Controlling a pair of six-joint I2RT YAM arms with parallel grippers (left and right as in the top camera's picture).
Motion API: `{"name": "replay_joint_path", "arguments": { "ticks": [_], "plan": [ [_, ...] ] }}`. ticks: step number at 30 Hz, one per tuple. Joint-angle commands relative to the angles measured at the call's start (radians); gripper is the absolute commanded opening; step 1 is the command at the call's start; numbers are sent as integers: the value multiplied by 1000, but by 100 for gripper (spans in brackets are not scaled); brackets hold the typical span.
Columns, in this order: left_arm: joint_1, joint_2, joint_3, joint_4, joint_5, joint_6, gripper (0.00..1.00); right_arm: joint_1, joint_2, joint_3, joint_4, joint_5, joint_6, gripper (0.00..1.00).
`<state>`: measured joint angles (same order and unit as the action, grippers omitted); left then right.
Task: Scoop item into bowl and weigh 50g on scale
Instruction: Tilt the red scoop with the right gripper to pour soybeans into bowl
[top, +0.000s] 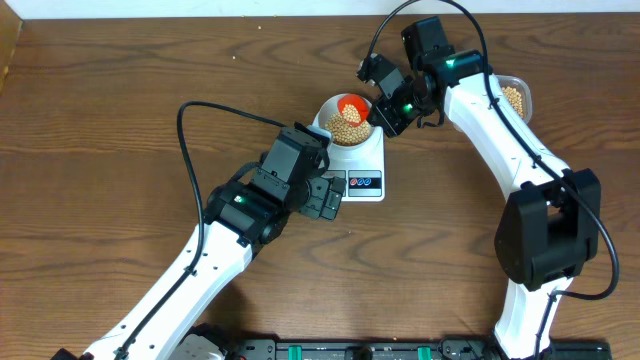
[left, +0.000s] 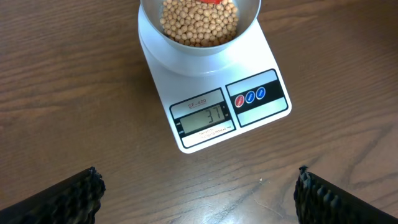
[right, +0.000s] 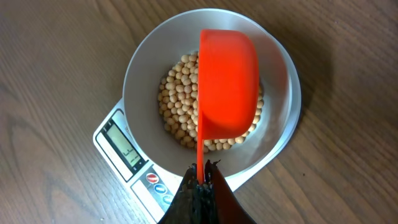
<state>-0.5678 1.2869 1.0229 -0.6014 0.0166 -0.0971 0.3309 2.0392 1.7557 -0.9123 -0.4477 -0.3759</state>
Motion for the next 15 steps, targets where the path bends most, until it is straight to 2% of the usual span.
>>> {"name": "replay_joint_path", "arguments": {
  "ticks": [1,15],
  "plan": [
    [0,0,4,0,-2,10,100,5,-38,24,5,1,-34,1],
    [0,0,4,0,-2,10,100,5,-38,24,8,1,-138,1]
  ]
}}
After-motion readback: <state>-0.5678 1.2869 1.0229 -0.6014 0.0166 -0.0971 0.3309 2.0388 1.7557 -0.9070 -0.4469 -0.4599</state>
